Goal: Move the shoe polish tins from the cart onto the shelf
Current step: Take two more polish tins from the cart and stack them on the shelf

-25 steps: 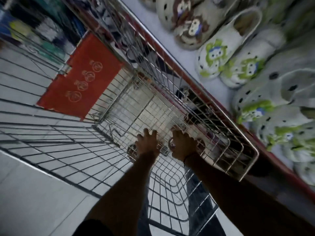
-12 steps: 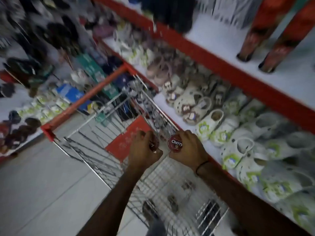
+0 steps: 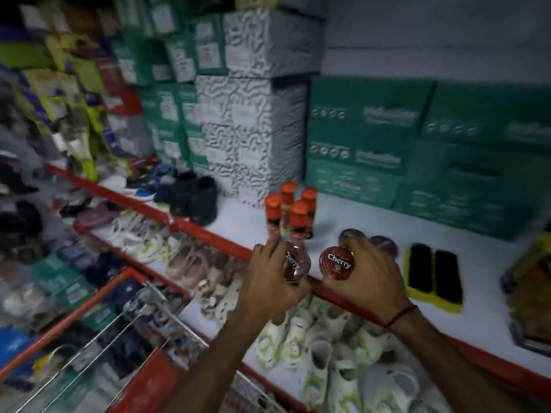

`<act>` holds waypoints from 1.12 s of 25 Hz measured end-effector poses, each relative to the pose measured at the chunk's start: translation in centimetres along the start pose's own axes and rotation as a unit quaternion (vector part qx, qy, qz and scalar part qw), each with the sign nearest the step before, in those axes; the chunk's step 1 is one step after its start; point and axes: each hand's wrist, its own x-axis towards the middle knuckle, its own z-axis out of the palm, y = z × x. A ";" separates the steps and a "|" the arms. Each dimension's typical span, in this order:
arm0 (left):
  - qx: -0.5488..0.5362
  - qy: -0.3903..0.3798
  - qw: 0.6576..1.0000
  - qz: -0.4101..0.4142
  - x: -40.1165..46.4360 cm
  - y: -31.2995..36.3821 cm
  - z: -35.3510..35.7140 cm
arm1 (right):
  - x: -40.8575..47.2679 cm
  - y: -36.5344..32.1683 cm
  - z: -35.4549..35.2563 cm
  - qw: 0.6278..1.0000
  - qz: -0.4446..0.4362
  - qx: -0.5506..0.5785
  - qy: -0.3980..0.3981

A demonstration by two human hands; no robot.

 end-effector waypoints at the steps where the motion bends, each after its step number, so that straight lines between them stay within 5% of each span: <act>1: -0.021 -0.020 1.000 0.004 1.0 1.3 1.3 | 0.1 1.5 -0.8 1.000 0.008 -0.025 -0.003; 11: -0.067 -0.174 0.983 0.008 5.7 4.9 9.3 | 0.7 9.3 0.0 0.978 0.059 -0.186 -0.079; 24: -0.072 -0.181 0.981 0.021 7.1 4.8 11.0 | 1.8 11.0 0.4 0.971 0.054 -0.215 -0.087; 28: -0.092 -0.168 0.981 0.037 8.3 4.9 11.1 | 2.8 11.6 0.2 0.989 0.059 -0.127 -0.054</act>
